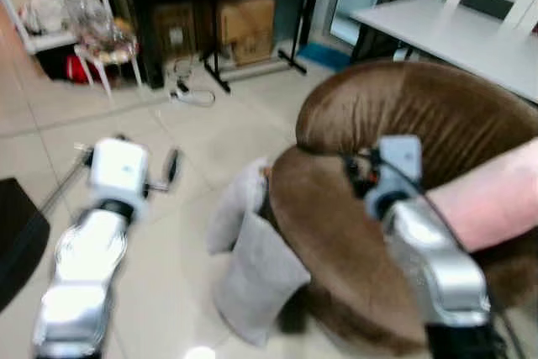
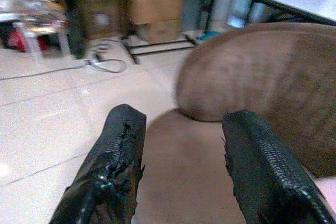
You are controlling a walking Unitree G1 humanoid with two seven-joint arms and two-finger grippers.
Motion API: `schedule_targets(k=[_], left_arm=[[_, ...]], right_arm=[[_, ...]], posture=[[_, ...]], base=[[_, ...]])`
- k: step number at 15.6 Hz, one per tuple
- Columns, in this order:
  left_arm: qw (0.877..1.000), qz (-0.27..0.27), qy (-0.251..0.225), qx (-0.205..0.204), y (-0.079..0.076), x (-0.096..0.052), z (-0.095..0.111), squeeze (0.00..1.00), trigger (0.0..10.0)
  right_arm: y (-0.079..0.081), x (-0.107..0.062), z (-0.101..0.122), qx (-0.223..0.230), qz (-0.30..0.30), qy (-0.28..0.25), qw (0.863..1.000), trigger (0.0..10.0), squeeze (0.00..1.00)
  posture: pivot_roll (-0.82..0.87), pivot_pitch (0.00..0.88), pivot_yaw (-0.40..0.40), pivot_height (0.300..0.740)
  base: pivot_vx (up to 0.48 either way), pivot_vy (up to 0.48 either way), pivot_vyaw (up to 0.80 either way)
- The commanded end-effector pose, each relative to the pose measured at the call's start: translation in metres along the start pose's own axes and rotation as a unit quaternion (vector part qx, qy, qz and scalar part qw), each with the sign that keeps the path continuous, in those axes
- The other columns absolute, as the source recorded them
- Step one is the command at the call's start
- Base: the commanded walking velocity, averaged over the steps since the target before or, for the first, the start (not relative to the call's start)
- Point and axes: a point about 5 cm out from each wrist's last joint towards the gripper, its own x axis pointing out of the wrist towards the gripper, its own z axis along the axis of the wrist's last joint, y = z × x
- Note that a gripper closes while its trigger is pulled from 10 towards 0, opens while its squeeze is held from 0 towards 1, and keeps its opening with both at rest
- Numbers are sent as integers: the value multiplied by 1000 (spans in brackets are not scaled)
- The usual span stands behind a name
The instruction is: Move the pillow to the sofa from floor
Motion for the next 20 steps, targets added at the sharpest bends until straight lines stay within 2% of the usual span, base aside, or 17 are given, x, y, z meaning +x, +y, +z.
schedule_targets(k=[1, 4, 8, 10, 12, 20], left_arm=[[1000, 3, -6, 5, 4, 1, 3, 0, 10000], [1000, 1, -7, 6, 4, 1, 3, 0, 10000], [1000, 0, -7, 7, 3, 0, 2, 0, 10000], [1000, -1, -8, 11, 3, 0, 2, 0, 10000], [1000, -4, -14, 16, 2, -1, 2, 0, 10000], [999, -1, -17, 33, 3, -4, 0, 0, 10000]], right_arm=[[3, 1, 6, -3, 6, -10, 1000, 10000, 0], [-1, 1, 4, 14, -10, -11, 1000, 10000, 0], [-1, 1, 3, 12, -5, -10, 1000, 10000, 0], [4, 0, -1, 12, 12, -5, 1000, 10000, 0], [5, -2, -4, 29, 19, -12, 999, 10000, 0], [2, -4, -6, 32, 16, -17, 999, 10000, 0]], posture=[[-28, 0, -63, 740], [-26, 0, -66, 740], [-22, 0, -68, 740], [-20, 0, -70, 740], [-20, 0, -70, 725], [-16, 0, -69, 650]], base=[[345, 0, 456], [341, 0, 192], [343, 0, 0], [323, 0, 0], [0, 0, 0], [0, 0, 0]])
